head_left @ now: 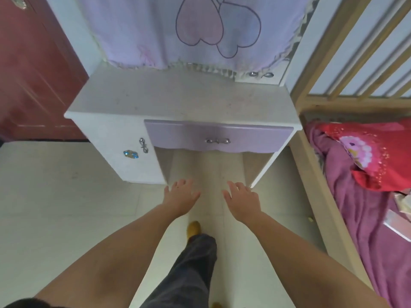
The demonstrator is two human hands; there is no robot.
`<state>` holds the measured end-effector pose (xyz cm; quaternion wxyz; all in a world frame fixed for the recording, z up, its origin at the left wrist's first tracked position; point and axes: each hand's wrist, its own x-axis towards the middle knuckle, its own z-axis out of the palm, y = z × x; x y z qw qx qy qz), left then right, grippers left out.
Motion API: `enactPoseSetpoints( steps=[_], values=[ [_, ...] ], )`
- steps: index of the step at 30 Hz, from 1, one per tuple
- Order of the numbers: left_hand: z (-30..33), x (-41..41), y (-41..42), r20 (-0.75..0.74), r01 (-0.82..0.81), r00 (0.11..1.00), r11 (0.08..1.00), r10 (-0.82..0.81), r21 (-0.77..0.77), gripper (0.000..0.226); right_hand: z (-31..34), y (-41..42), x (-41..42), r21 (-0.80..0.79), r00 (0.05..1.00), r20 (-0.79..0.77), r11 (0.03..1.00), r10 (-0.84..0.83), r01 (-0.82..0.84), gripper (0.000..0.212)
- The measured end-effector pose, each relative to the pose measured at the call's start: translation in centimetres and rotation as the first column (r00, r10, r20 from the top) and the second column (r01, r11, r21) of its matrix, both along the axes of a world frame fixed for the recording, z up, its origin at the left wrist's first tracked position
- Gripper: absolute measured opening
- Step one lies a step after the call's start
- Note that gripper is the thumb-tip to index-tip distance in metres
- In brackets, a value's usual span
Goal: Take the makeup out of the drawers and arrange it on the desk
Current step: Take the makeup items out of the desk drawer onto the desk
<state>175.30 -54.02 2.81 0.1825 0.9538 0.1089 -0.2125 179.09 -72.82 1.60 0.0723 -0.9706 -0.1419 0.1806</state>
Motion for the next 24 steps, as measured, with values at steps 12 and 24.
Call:
enactPoseSetpoints(
  steps=[12, 24],
  values=[
    [-6.0, 23.8, 1.7, -0.299, -0.508, 0.861, 0.723, 0.411, -0.469, 0.022, -4.7, 4.5, 23.0, 0.330, 0.709, -0.510, 0.650, -0.487, 0.684, 0.028],
    [-9.6, 28.2, 0.1, -0.574, -0.818, 0.491, 0.121, 0.656, -0.562, 0.015, -10.2, 6.0, 28.1, 0.324, 0.475, -0.766, 0.377, -0.433, 0.867, 0.015]
  ],
)
